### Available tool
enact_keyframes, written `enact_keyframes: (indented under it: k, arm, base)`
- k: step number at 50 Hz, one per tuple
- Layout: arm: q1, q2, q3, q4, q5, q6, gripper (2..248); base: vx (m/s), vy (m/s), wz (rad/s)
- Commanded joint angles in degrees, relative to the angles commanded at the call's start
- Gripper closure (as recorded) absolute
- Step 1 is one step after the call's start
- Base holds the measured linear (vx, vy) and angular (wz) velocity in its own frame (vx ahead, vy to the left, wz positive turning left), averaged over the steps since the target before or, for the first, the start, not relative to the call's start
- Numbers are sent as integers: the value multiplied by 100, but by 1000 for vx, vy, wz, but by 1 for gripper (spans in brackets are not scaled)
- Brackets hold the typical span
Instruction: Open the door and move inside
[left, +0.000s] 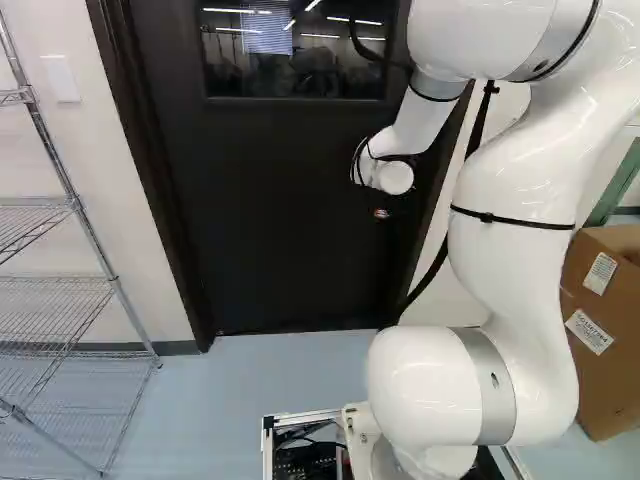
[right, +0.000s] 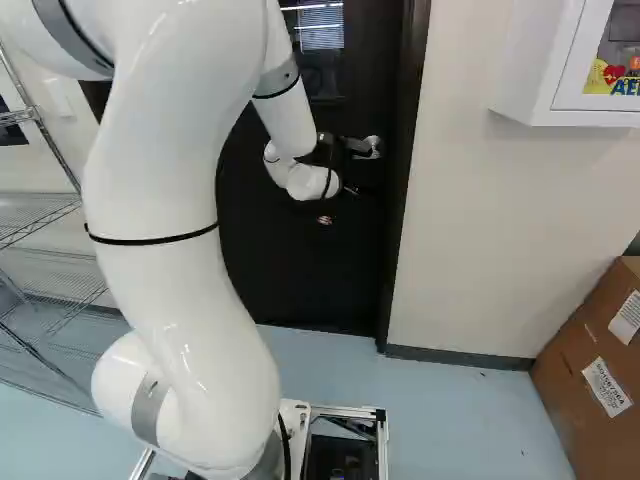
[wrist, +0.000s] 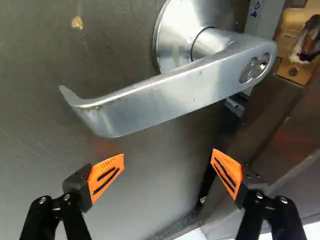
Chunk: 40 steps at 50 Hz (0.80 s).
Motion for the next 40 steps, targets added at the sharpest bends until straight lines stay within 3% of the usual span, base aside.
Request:
enact_keyframes:
  k: [40]
  arm:
    - [106,-1023,-1271,0,0,0,3]
  base:
    - [0,0,0]
